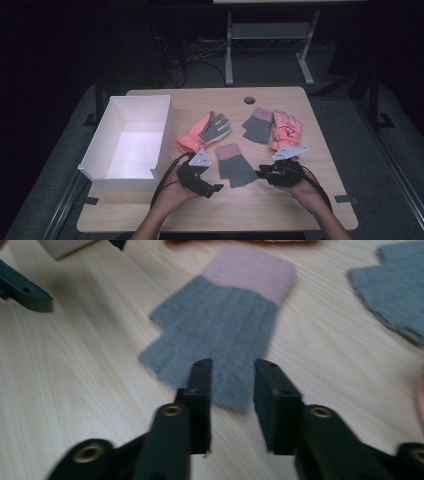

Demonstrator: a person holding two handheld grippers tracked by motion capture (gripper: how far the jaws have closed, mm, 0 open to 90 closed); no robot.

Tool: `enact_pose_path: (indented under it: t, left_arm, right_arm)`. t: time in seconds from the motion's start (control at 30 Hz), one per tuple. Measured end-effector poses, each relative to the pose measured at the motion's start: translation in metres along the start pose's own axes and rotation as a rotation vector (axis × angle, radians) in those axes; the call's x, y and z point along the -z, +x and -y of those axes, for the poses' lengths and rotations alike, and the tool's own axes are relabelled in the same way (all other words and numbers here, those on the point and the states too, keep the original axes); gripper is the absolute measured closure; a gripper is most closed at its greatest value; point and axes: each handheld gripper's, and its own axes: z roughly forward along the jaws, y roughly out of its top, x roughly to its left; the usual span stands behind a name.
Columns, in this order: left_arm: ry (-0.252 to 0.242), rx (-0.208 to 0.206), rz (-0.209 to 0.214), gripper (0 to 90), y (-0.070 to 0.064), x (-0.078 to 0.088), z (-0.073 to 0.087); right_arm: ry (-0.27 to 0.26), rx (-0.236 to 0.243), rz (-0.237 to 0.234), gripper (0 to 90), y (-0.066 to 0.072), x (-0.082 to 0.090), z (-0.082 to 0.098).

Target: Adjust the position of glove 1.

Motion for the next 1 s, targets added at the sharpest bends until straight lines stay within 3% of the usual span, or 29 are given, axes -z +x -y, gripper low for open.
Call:
enact_pose_path:
  t: [0.07, 0.2, 0.37, 0.47, 0.63, 0.73, 1.0]
  left_arm:
    - [-0.002, 0.002, 0.007, 13.1, 0.001, -0.002, 0.001]
    - [0.005, -0.009, -0.002, 13.0, 0.001, -0.005, 0.003]
    - [0.029, -0.001, 0.018, 13.0, 0.000, -0.009, 0.008]
    - [0.044, -0.018, 0.021, 13.0, 0.000, -0.008, 0.011]
    - [0.021, 0.002, 0.015, 13.1, 0.000, -0.004, 0.013]
    - [0.031, -0.012, 0.011, 13.1, 0.000, -0.004, 0.013]
    - [0.031, -0.005, 0.013, 13.1, 0.000, -0.004, 0.014]
  right_arm:
    - [0.004, -0.001, -0.021, 83.3, 0.004, -0.010, -0.009]
    - [-0.004, 0.024, -0.044, 89.7, 0.007, -0.019, -0.017]
    - [0.006, 0.047, -0.075, 90.0, 0.012, -0.032, -0.026]
    - [0.016, 0.061, -0.085, 90.0, 0.013, -0.038, -0.026]
    - [0.072, 0.070, -0.090, 90.0, 0.016, -0.052, -0.019]
    - [0.125, 0.089, -0.076, 90.0, 0.019, -0.060, -0.014]
    - [0.149, 0.114, -0.080, 90.0, 0.024, -0.053, -0.009]
